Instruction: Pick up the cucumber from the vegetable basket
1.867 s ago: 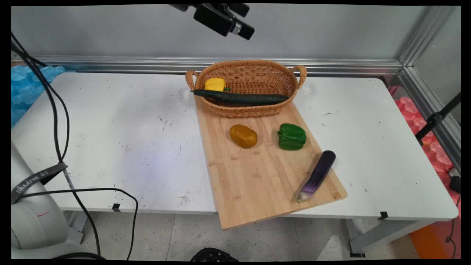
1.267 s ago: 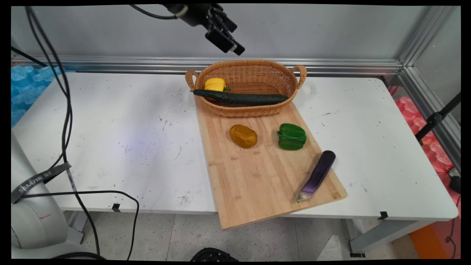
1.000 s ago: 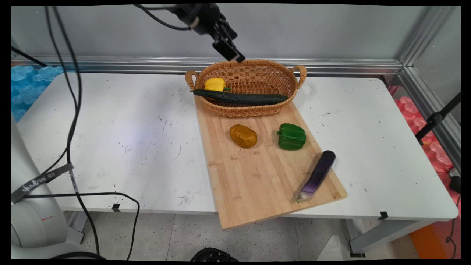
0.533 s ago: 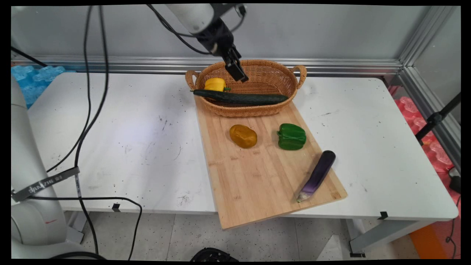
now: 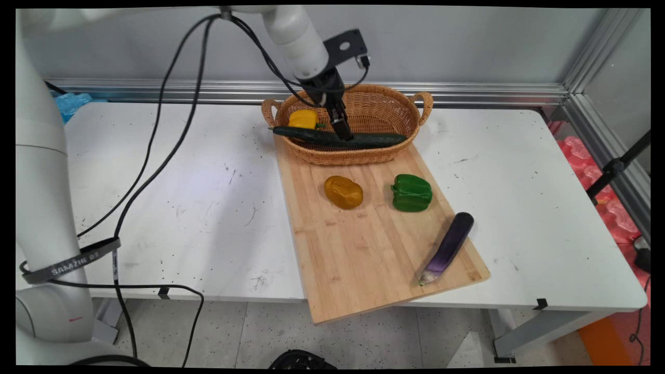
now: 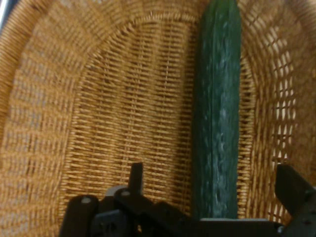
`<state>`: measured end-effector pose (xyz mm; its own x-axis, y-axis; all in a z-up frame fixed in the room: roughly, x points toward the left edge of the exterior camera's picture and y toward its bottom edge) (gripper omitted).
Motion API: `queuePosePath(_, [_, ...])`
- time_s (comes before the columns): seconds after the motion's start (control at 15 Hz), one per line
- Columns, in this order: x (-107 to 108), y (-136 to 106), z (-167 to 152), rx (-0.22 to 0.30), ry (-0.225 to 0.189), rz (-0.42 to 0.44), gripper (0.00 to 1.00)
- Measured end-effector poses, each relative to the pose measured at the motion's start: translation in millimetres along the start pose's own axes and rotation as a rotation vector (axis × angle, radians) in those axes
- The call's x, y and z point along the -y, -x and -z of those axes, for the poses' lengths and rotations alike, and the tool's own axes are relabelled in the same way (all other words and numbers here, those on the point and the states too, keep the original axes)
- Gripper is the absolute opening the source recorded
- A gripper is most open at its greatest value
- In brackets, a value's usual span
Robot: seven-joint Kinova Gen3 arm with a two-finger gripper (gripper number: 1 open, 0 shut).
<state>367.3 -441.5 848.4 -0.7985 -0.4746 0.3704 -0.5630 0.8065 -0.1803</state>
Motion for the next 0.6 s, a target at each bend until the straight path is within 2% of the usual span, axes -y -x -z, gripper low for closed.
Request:
queuePosePath(0.4, [1,-3,-29,0.05,0.013,-0.022,1.0])
queuePosePath(0.47, [1,-3,-32,0.056,0.015,-0.028,0.0])
queuePosePath(0.6, [1,-2,-35,0.065,0.02,-0.04,0.0])
